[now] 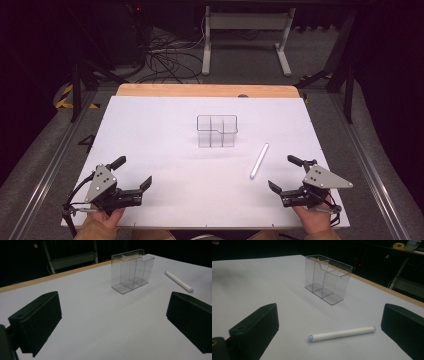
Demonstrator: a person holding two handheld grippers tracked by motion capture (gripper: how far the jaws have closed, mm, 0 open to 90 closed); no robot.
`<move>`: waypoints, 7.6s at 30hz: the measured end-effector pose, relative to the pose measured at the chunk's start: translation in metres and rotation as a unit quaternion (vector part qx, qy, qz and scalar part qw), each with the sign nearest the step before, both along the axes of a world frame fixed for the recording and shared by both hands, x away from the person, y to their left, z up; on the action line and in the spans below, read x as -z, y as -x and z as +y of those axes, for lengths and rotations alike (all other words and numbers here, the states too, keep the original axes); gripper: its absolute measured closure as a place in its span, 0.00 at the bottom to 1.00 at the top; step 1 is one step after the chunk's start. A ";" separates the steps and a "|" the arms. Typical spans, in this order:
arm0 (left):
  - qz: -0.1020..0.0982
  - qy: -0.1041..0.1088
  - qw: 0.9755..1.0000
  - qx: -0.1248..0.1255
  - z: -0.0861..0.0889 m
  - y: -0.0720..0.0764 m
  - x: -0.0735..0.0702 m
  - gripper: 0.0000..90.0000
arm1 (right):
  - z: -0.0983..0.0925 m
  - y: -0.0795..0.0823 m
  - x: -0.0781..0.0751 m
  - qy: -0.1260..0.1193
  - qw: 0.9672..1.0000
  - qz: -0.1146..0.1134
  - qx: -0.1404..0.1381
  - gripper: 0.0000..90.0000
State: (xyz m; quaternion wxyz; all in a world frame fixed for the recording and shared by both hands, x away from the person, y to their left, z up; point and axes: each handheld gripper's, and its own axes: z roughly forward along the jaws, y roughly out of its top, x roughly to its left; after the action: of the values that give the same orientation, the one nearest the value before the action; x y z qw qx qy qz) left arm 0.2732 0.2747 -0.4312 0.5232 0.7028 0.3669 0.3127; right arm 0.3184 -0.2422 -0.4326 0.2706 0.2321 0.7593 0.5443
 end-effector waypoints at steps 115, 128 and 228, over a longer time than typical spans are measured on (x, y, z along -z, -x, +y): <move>-0.011 -0.028 1.000 0.006 0.004 0.008 -0.003 0.07 | 0.094 -0.098 -0.080 0.142 0.979 0.068 -0.131 0.23; -0.010 -0.030 0.999 0.006 0.005 0.007 -0.003 0.07 | 0.101 -0.111 -0.083 0.160 0.975 0.073 -0.138 0.26; -0.002 -0.024 1.000 0.008 0.005 0.003 0.001 0.08 | 0.212 -0.087 -0.047 0.335 0.886 0.157 -0.279 0.97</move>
State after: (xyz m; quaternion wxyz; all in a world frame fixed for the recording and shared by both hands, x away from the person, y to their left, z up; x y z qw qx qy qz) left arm 0.2704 0.2793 -0.4326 0.5090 0.7175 0.3531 0.3185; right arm 0.4055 -0.0304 -0.3861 0.0468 -0.0112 0.9624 0.2675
